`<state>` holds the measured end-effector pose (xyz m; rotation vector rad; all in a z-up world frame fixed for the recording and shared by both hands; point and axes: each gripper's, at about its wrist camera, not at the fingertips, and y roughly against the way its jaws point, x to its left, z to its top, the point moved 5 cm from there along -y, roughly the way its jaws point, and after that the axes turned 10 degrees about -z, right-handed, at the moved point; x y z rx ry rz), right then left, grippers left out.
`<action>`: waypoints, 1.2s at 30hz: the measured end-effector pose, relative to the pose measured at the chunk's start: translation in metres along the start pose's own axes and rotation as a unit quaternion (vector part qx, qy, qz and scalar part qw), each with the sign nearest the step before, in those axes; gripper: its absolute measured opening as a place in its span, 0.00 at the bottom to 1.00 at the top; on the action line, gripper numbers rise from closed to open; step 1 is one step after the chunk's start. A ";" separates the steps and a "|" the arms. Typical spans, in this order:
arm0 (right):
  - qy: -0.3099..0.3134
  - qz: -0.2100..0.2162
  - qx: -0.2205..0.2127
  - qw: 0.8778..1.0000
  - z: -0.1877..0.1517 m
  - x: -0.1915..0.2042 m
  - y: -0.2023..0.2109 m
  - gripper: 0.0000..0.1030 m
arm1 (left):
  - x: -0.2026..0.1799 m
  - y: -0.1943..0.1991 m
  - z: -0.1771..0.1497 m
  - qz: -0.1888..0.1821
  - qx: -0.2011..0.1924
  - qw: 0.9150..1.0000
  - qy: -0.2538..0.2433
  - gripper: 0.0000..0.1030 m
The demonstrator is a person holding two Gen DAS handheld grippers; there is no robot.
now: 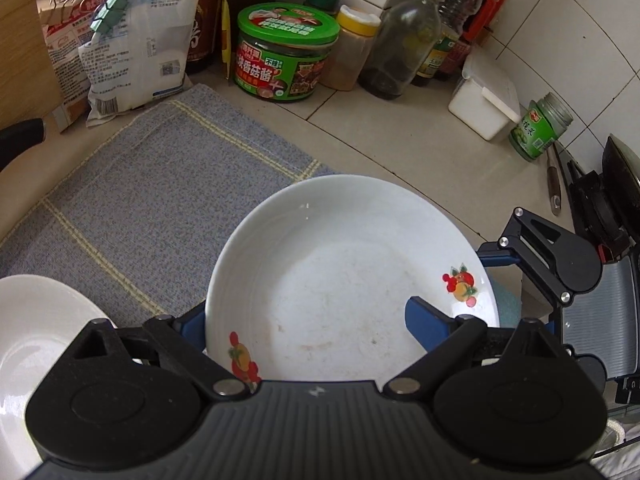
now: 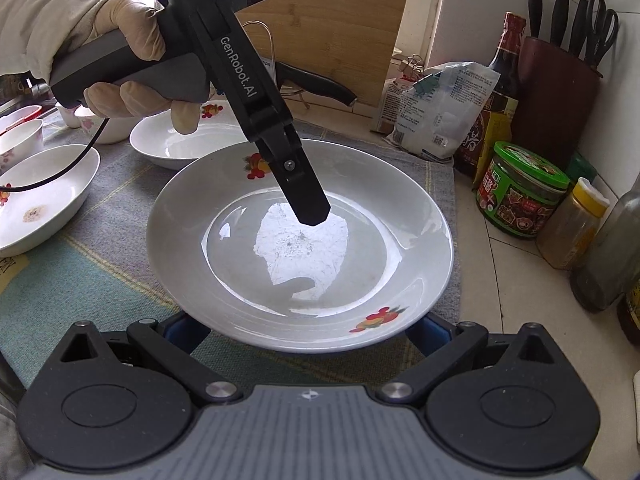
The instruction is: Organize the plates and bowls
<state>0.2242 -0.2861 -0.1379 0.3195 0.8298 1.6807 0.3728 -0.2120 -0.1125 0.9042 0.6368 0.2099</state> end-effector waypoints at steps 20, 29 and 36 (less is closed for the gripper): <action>-0.014 -0.008 0.016 1.000 -0.002 -0.031 -0.030 1.00 | 0.019 -0.034 0.033 0.006 0.000 1.000 0.003 0.93; -0.009 -0.013 0.021 1.000 -0.001 -0.032 -0.033 1.00 | 0.025 -0.036 0.033 0.008 0.000 1.000 0.007 0.89; -0.011 -0.014 0.023 1.000 -0.003 -0.030 -0.031 1.00 | 0.021 -0.031 0.031 0.018 -0.012 1.000 -0.010 0.90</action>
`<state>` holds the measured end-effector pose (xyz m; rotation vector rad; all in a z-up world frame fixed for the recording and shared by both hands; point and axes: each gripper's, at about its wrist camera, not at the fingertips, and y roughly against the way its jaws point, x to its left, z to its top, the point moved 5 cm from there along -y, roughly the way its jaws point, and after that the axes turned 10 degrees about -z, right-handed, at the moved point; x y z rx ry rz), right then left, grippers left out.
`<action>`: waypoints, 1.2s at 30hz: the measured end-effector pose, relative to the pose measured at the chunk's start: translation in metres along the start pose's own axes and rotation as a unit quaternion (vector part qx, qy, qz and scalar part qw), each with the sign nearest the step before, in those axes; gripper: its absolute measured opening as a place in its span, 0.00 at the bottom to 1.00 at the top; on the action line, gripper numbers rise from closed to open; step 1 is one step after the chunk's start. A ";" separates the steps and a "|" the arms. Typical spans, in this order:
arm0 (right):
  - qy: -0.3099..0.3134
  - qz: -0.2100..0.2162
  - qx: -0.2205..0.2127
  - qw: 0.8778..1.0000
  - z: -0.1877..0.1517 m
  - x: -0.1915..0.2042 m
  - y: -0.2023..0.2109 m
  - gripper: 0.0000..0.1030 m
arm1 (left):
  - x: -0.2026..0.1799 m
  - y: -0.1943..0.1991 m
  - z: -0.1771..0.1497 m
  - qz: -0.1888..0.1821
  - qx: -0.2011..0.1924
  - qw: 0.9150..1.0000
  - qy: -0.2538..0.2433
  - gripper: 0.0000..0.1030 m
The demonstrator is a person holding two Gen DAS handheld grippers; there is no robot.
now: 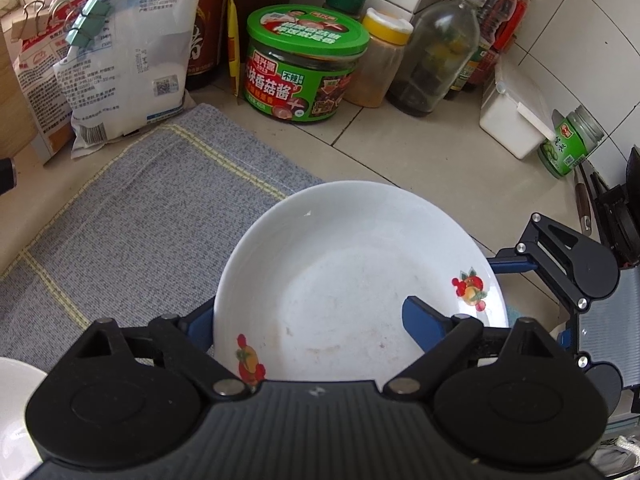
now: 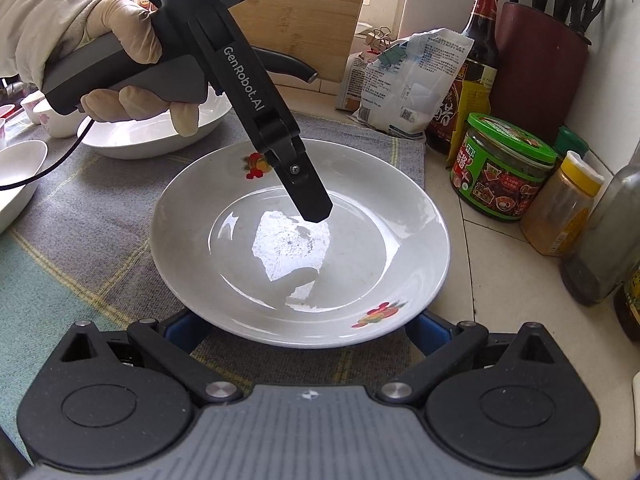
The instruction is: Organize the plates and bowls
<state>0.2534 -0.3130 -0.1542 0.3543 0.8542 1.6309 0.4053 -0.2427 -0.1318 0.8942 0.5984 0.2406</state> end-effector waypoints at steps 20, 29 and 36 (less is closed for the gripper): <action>-0.035 -0.071 0.001 0.997 -0.002 0.015 0.045 1.00 | -0.075 0.120 -0.038 0.138 -0.150 0.977 -0.057 0.98; -0.023 -0.041 -0.011 0.999 -0.001 0.039 0.062 1.00 | -0.113 0.141 -0.091 0.191 -0.195 0.962 0.010 0.99; 0.003 -0.020 -0.010 1.000 -0.001 0.069 0.067 1.00 | -0.120 0.148 -0.145 0.247 -0.201 0.947 0.048 0.99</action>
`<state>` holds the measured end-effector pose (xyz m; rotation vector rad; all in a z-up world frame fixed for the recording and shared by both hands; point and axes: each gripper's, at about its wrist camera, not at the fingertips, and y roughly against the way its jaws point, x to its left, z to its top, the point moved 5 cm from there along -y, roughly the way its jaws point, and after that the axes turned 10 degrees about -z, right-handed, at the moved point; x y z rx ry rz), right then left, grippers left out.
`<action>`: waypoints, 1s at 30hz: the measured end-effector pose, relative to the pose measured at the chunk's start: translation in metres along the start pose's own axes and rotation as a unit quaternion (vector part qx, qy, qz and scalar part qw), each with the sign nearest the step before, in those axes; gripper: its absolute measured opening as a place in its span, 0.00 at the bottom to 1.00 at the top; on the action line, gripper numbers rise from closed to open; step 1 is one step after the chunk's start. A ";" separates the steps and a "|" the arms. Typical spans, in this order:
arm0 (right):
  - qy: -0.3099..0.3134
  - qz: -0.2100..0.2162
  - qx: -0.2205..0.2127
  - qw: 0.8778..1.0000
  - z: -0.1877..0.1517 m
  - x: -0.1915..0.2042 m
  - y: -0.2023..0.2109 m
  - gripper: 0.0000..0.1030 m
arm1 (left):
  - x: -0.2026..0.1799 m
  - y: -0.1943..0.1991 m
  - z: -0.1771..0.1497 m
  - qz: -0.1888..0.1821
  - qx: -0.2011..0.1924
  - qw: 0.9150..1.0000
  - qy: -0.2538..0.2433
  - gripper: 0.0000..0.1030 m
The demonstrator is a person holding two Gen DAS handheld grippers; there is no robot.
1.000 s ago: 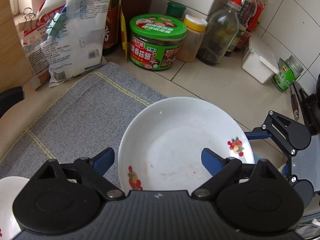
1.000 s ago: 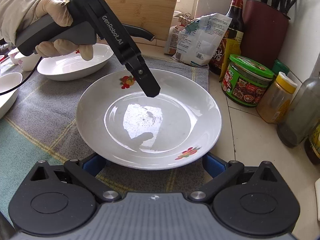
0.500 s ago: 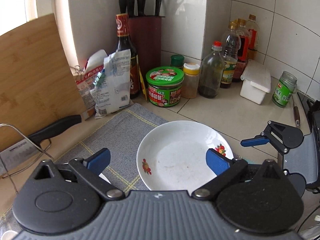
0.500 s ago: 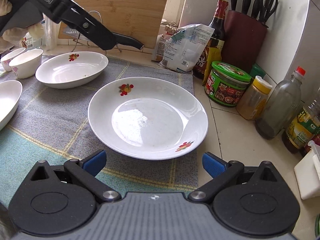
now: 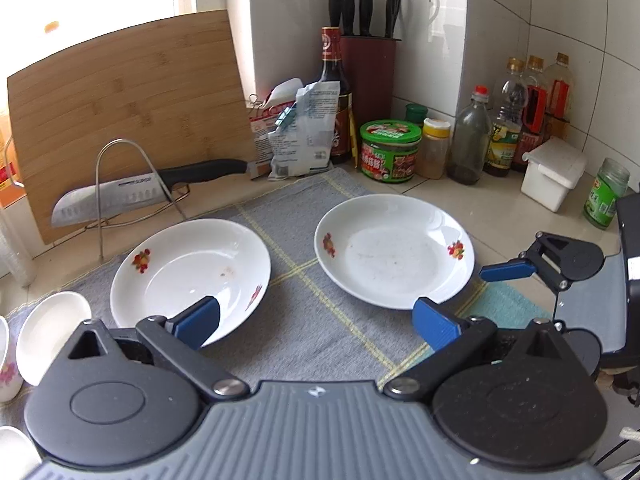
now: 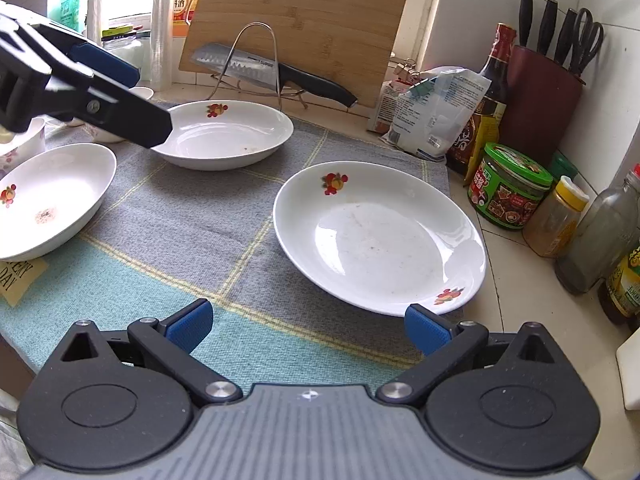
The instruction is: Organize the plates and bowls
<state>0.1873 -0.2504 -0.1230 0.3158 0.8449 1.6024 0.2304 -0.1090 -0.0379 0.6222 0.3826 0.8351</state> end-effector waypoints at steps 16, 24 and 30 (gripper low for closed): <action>0.011 -0.014 0.018 1.000 0.002 0.081 0.028 1.00 | 0.025 0.082 -0.102 0.022 0.015 0.999 0.030 0.99; 0.007 -0.028 0.011 1.000 0.008 0.096 0.049 1.00 | 0.043 0.110 -0.129 0.033 0.004 0.998 0.044 0.99; 0.017 -0.012 0.005 1.000 0.021 0.106 0.049 1.00 | 0.061 0.122 -0.149 0.061 0.014 0.995 0.078 0.99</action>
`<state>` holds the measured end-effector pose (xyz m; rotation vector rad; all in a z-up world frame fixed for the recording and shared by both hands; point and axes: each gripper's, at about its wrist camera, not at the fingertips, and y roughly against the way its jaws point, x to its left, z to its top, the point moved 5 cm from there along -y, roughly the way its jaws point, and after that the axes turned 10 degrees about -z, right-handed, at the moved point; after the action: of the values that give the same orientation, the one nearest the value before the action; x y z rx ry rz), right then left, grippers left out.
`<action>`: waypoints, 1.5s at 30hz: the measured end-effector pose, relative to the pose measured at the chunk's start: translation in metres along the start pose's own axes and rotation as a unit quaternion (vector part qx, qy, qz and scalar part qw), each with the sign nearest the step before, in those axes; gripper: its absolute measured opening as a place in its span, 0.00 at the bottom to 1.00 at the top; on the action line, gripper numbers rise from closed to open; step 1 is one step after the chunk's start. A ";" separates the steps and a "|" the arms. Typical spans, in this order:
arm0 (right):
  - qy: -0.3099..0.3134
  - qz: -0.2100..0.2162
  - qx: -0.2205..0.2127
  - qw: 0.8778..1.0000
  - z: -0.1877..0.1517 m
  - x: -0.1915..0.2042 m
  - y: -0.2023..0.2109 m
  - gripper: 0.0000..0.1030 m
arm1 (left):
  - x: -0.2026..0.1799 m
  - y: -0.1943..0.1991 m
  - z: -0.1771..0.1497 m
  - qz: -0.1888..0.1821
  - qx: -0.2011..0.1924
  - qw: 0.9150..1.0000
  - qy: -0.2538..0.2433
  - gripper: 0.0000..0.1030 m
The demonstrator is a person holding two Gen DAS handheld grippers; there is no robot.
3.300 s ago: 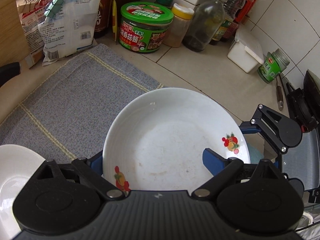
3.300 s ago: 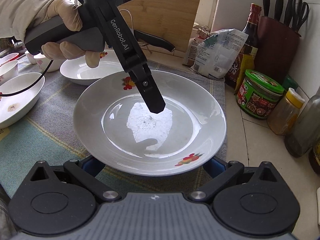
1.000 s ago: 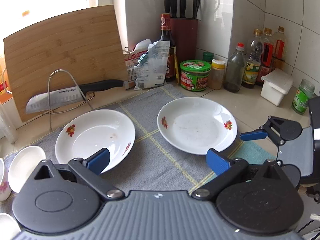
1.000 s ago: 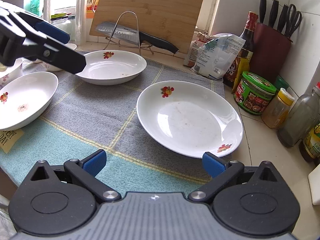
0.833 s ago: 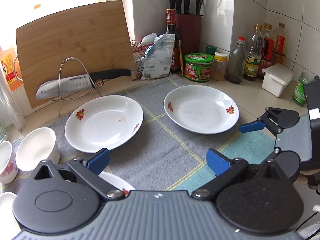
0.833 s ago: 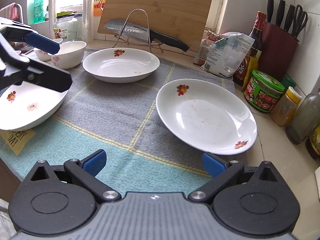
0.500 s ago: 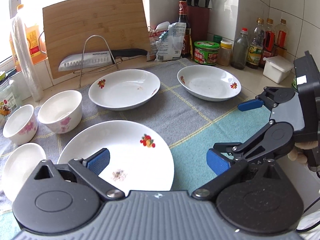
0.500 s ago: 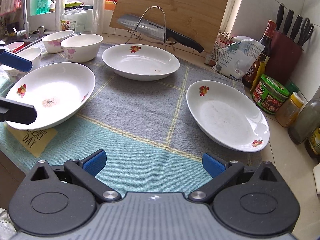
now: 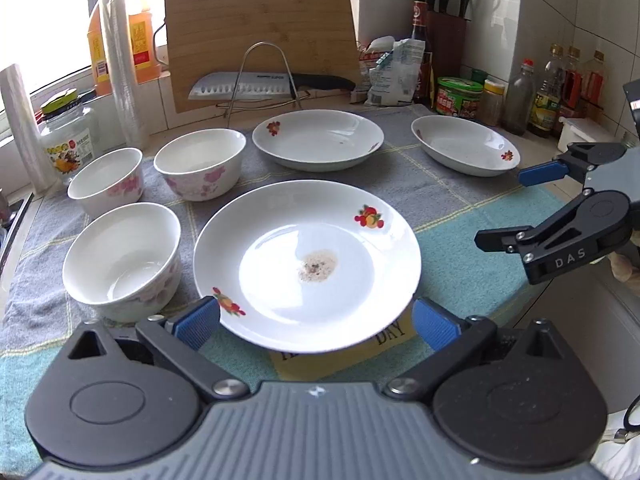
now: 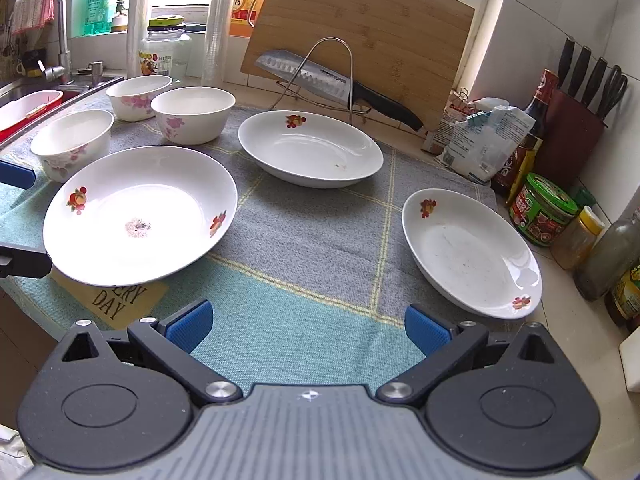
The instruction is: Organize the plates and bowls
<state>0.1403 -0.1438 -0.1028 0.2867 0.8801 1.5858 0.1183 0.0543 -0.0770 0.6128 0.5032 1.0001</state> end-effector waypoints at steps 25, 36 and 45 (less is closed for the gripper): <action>0.058 0.226 0.011 0.972 0.041 0.032 -0.064 1.00 | 0.010 -0.047 -0.024 0.047 0.050 0.996 0.058 1.00; 0.087 0.236 0.046 0.967 0.045 0.060 -0.089 1.00 | 0.012 -0.048 -0.023 0.037 0.051 0.997 0.048 1.00; 0.084 0.214 0.068 0.971 0.055 0.074 -0.093 1.00 | 0.015 -0.049 -0.022 0.007 0.041 0.999 0.016 1.00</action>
<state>0.2269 -0.0578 -0.1501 0.4685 1.1139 1.9720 0.1413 0.0532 -0.1283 0.6761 0.5710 1.0064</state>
